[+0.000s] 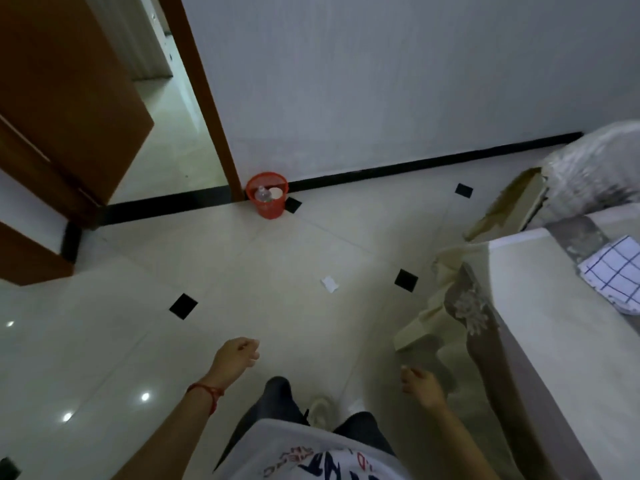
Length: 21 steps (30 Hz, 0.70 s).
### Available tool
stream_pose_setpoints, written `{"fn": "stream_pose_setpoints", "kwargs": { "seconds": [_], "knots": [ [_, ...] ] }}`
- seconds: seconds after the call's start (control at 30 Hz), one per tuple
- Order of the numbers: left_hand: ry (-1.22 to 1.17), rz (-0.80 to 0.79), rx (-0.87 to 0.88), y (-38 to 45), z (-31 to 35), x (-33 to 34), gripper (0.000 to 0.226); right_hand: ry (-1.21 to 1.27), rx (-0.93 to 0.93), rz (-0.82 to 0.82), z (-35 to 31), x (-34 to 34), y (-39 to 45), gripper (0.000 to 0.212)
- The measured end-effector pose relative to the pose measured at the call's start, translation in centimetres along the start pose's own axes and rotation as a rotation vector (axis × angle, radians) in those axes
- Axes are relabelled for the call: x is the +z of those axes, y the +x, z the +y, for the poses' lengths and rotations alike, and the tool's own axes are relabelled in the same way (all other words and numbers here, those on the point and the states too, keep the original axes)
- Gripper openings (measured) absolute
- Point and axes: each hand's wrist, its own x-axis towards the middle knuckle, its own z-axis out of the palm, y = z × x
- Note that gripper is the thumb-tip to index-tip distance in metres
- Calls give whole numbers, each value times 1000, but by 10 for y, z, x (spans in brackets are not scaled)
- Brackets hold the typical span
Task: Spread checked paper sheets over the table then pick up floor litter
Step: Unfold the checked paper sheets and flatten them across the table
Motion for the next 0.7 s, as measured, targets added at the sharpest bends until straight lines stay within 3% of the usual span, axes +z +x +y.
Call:
{"fn": "stream_pose_setpoints", "kwargs": {
  "seconds": [0.2, 0.27, 0.37, 0.5, 0.7],
  "knots": [
    [69, -59, -91, 61, 27, -16, 19, 58, -118, 150, -85, -21, 56, 15],
    [107, -98, -90, 94, 49, -24, 19, 179, -104, 169, -106, -24, 78, 19],
    [186, -151, -36, 145, 100, -31, 18, 301, -56, 226, -129, -29, 97, 32],
    [315, -261, 69, 210, 189, -31, 17, 320, 23, 305, -145, -26, 106, 27],
    [469, -418, 248, 269, 311, 12, 22, 578, 147, 428, -151, -16, 107, 27]
  ]
}}
